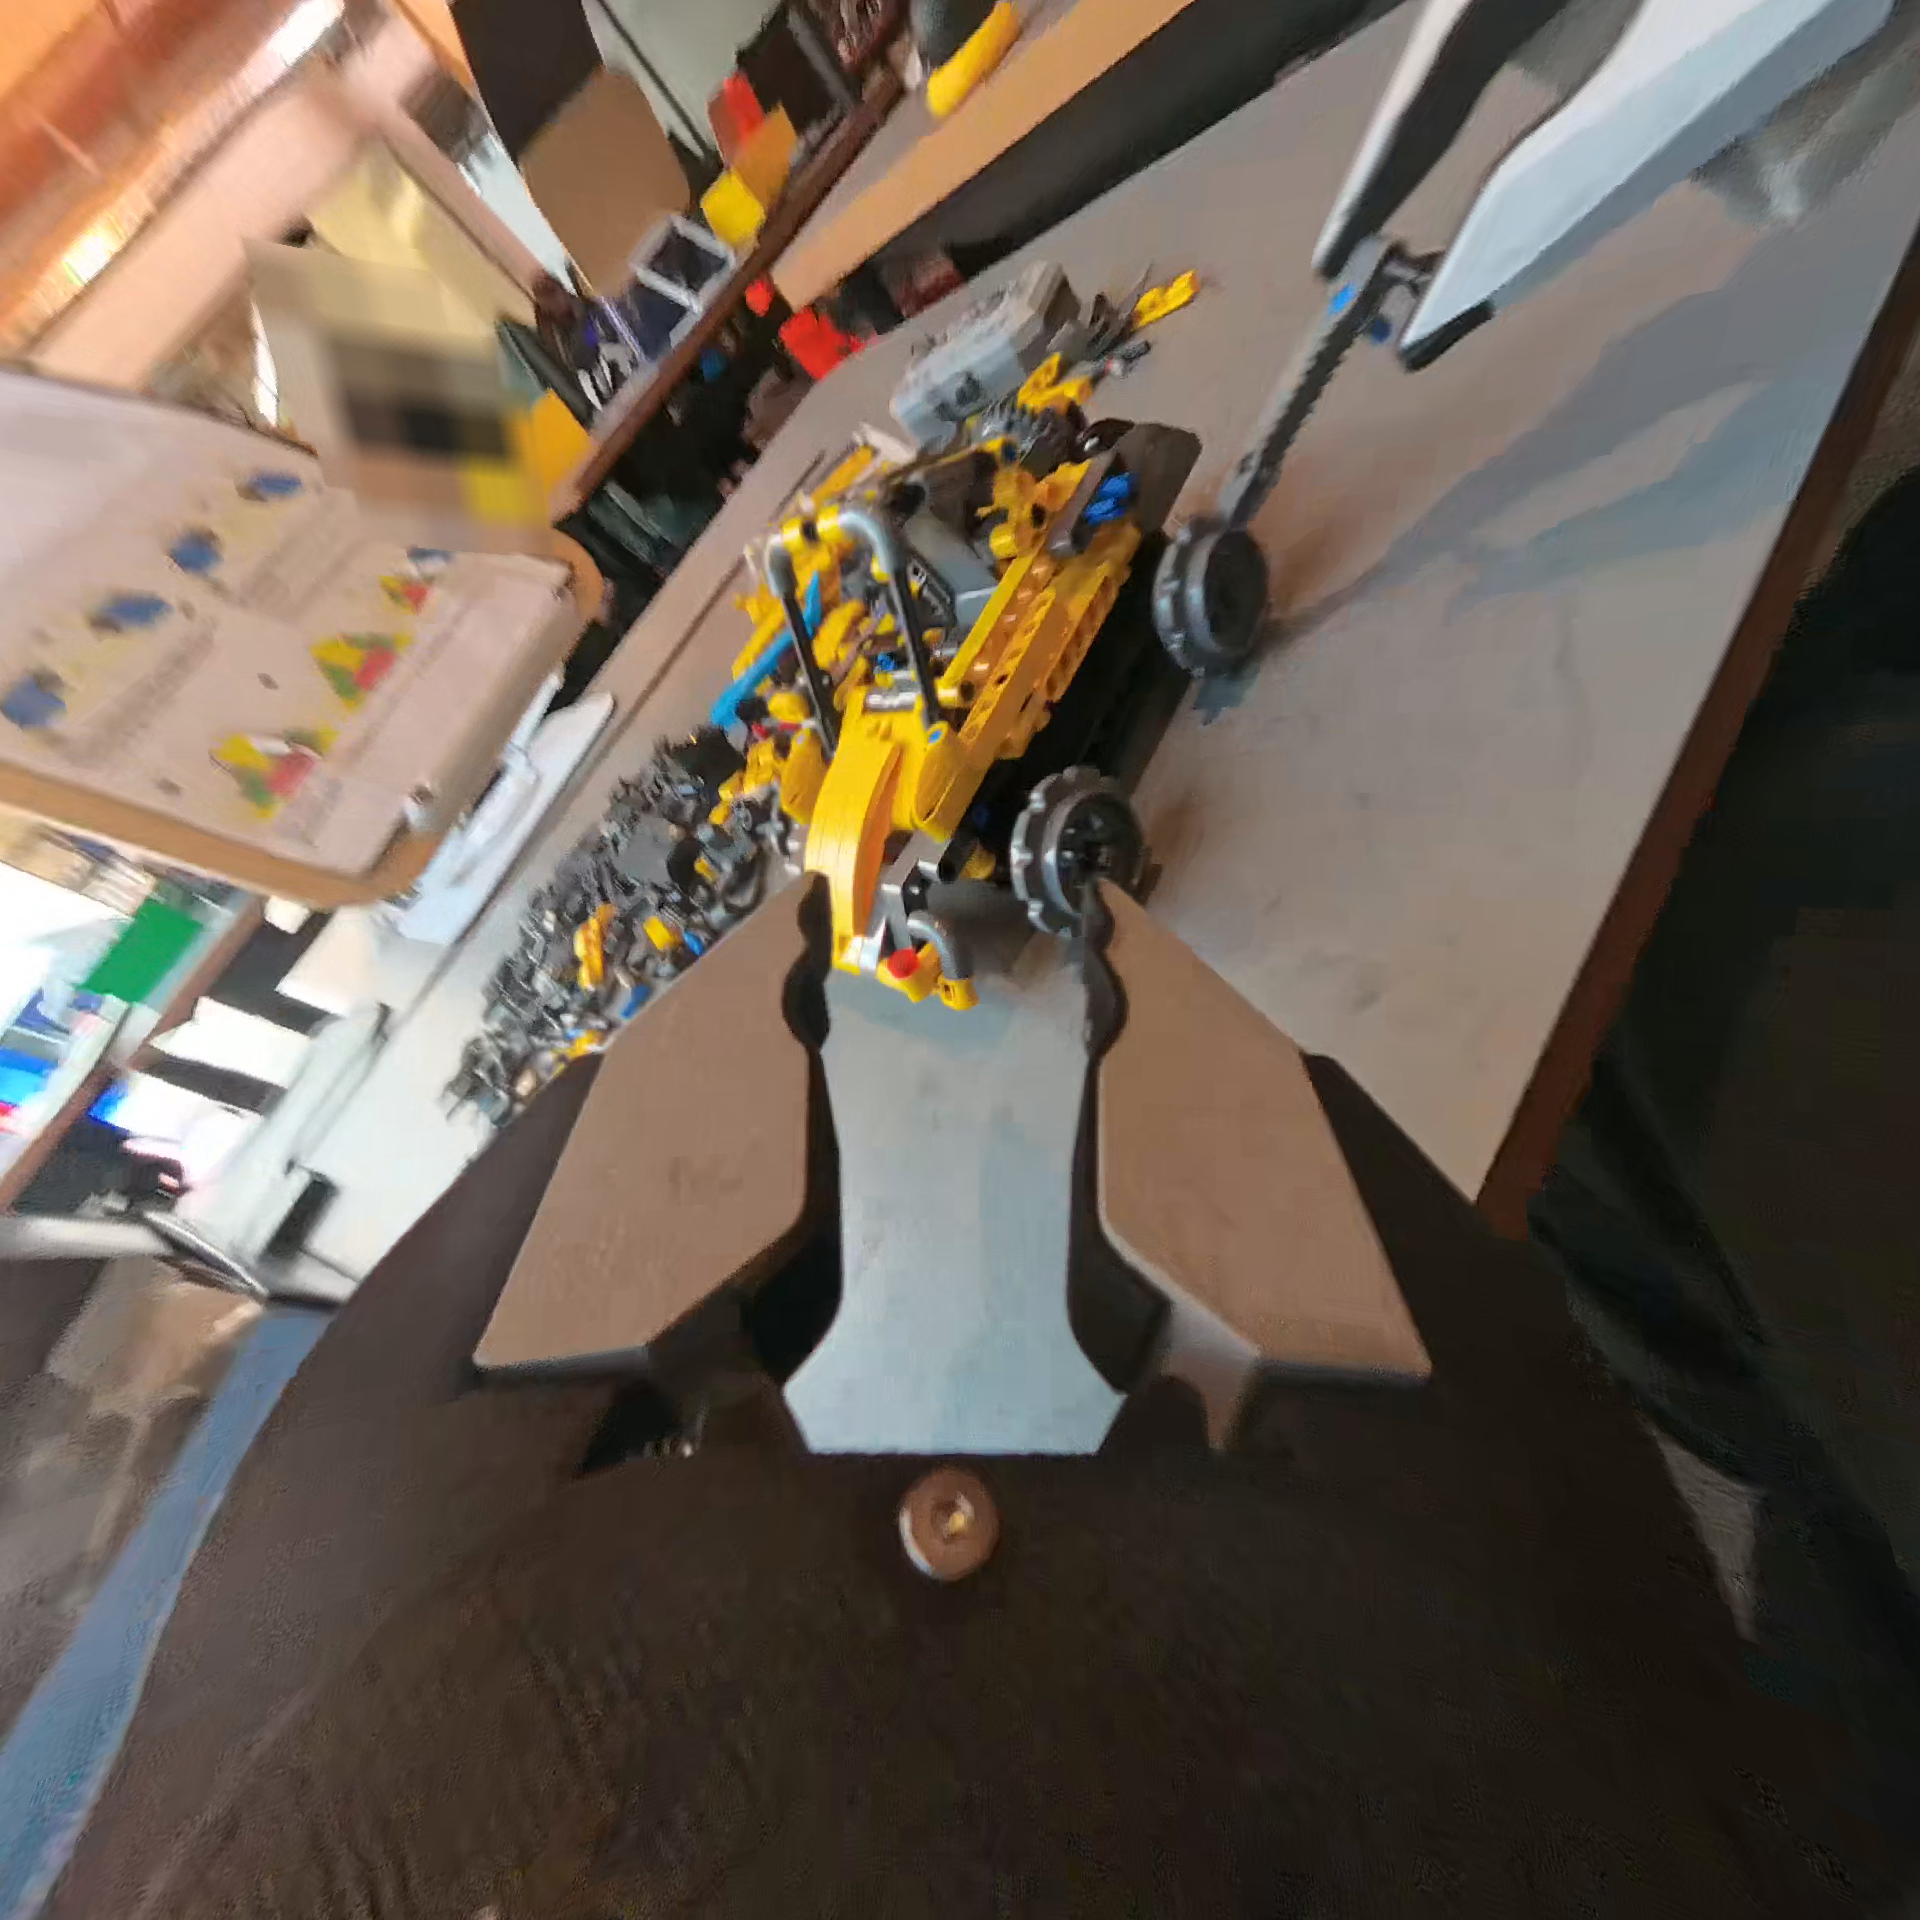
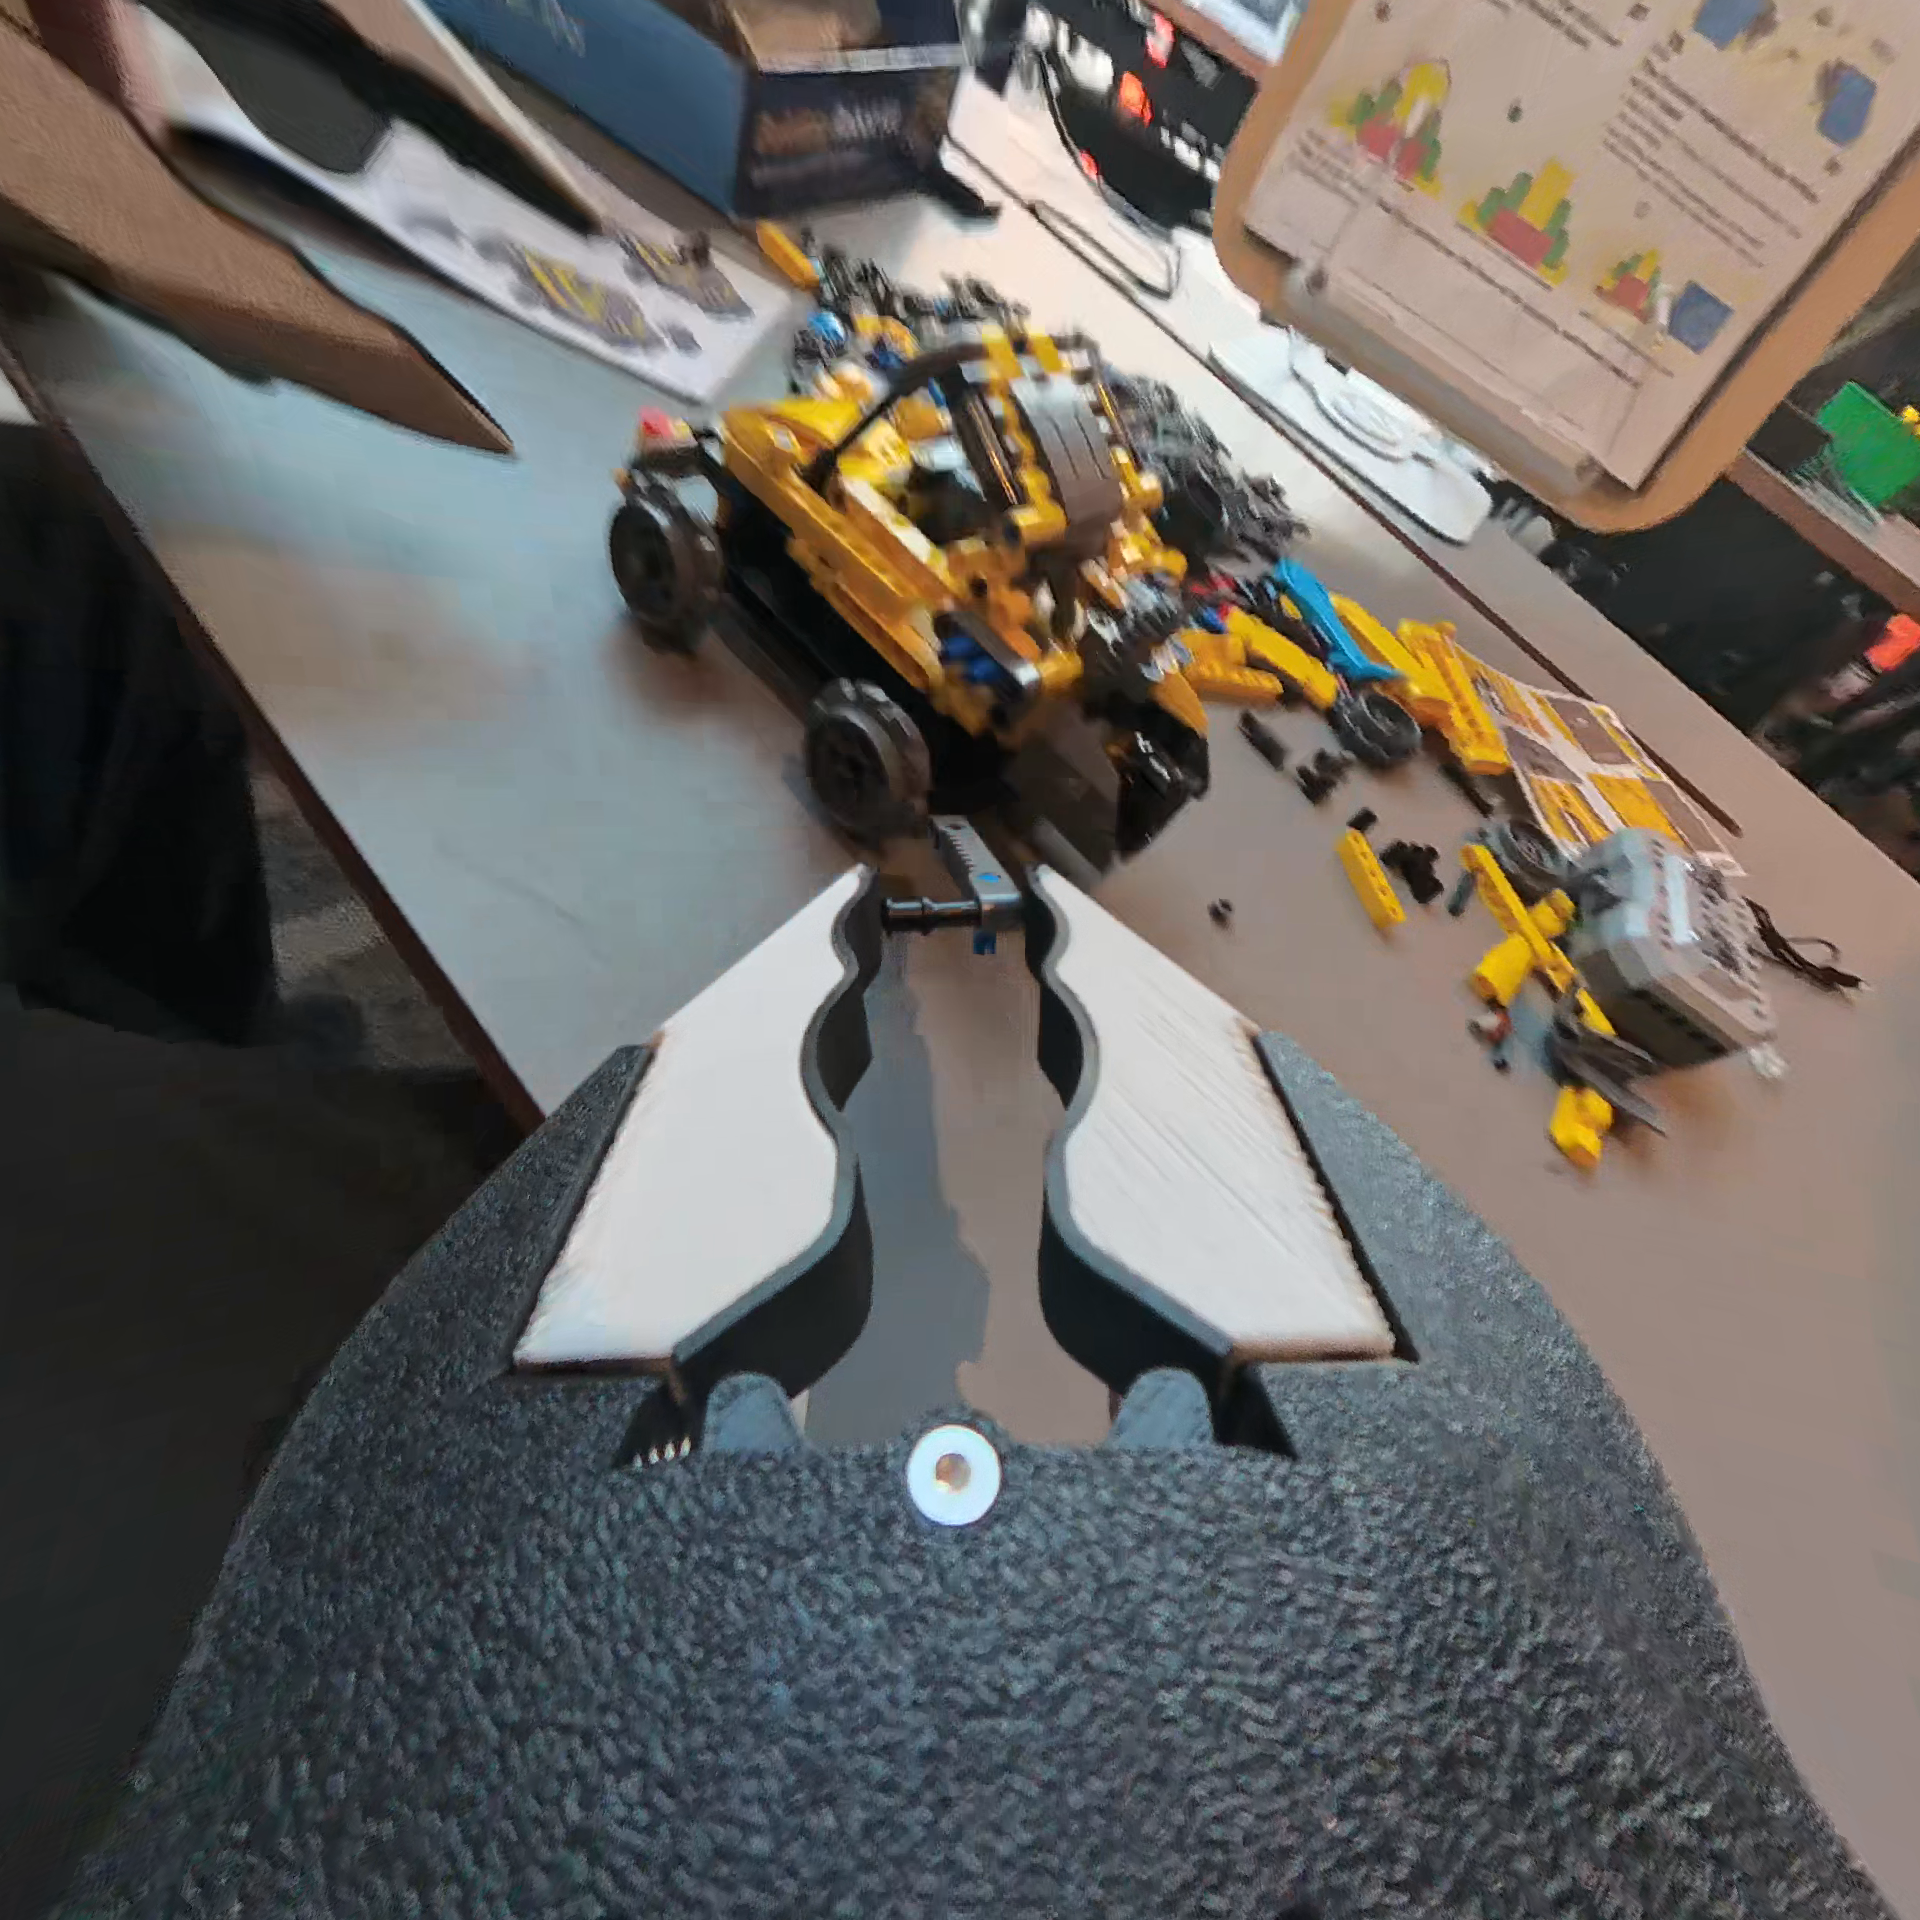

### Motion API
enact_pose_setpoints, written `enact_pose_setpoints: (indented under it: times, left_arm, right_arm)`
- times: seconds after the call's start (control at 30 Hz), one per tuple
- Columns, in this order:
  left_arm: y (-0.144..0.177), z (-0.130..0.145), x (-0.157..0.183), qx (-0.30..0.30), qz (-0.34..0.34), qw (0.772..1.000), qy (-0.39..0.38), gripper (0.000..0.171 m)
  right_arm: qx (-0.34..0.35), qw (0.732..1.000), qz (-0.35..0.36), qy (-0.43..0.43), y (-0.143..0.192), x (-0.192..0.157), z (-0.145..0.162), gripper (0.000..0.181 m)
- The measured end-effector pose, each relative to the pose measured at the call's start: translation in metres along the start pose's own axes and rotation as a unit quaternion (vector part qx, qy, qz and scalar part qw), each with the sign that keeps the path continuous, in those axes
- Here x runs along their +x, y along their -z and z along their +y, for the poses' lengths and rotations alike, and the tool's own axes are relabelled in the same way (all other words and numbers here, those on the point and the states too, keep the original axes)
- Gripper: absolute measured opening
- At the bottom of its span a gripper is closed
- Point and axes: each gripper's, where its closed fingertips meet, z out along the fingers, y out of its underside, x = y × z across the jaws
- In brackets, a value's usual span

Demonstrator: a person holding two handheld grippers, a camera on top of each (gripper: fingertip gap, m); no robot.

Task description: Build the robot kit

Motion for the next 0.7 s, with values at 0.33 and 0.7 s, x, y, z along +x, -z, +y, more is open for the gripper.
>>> enact_pose_setpoints:
  times: [0.33,0.7]
  left_arm:
    - [-0.009,0.019,-0.011,-0.05,0.061,0.989,0.126,0.061]
    - [-0.008,0.024,-0.012,-0.06,0.075,0.982,0.161,0.068]
  right_arm:
    - [-0.094,0.993,0.035,-0.062,0.002,0.034,0.057,0.027]
    - [-0.064,0.993,0.012,-0.096,0.0,0.031,0.049,0.038]
